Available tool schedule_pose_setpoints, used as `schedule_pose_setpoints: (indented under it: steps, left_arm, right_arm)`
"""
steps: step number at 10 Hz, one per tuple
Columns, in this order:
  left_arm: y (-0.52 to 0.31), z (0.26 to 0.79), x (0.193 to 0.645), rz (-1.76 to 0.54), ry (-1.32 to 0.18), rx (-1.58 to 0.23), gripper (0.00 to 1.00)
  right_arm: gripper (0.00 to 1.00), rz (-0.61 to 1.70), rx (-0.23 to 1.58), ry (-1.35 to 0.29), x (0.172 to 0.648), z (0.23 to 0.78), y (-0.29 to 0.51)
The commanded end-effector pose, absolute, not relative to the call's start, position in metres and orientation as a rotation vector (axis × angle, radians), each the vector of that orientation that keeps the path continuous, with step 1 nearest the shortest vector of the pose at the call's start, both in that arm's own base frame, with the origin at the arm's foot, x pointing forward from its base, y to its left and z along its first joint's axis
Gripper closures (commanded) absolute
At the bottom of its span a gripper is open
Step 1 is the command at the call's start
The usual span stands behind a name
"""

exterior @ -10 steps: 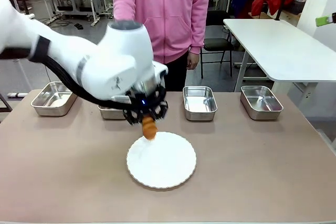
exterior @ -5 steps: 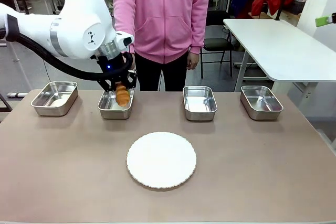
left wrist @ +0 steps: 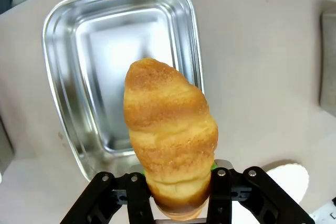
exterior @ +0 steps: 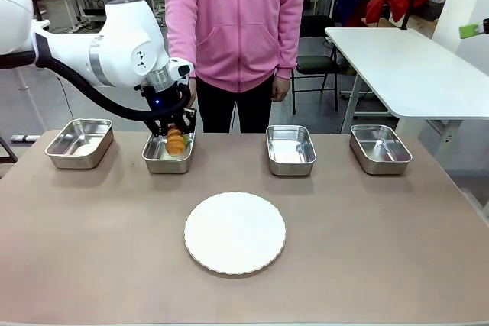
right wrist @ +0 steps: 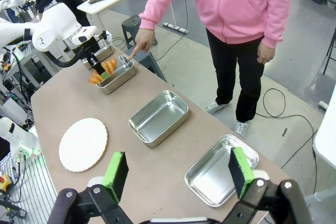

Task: Place the bread in the container.
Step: Place the Butter Roll into the Airtight Container indicated by the human.

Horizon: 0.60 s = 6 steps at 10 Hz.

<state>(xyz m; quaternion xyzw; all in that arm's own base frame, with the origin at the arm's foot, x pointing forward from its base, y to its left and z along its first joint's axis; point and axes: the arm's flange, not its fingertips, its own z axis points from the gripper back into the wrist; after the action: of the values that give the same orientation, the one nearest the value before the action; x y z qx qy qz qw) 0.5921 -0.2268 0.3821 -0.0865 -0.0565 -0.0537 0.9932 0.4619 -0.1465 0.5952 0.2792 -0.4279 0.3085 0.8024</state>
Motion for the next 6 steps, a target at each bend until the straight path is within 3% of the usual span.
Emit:
schedule_pose_setpoints:
  steps: [1, 2, 3, 4, 6]
  left_arm:
    - [-0.2198, 0.3840, 0.5985, -0.112, -0.106, -0.124, 0.68]
    - [-0.2144, 0.3811, 0.6018, -0.110, -0.157, -0.116, 0.21]
    - [-0.2134, 0.3792, 0.6020, -0.103, -0.175, -0.125, 0.14]
    - [-0.2137, 0.3779, 0.6028, -0.110, -0.192, -0.130, 0.00]
    - [-0.2140, 0.3787, 0.6019, -0.111, -0.217, -0.148, 0.00]
  right_arm:
    - [0.00, 0.663, 0.602, -0.928, 0.4613, 0.5963, -0.1445]
    - [0.00, 0.663, 0.602, -0.928, 0.4613, 0.5963, -0.1445]
    - [0.00, 0.663, 0.602, -0.928, 0.4613, 0.5963, -0.1445]
    - [0.00, 0.663, 0.602, -0.928, 0.4613, 0.5963, -0.1445]
    - [0.00, 0.663, 0.602, -0.928, 0.4613, 0.5963, -0.1445]
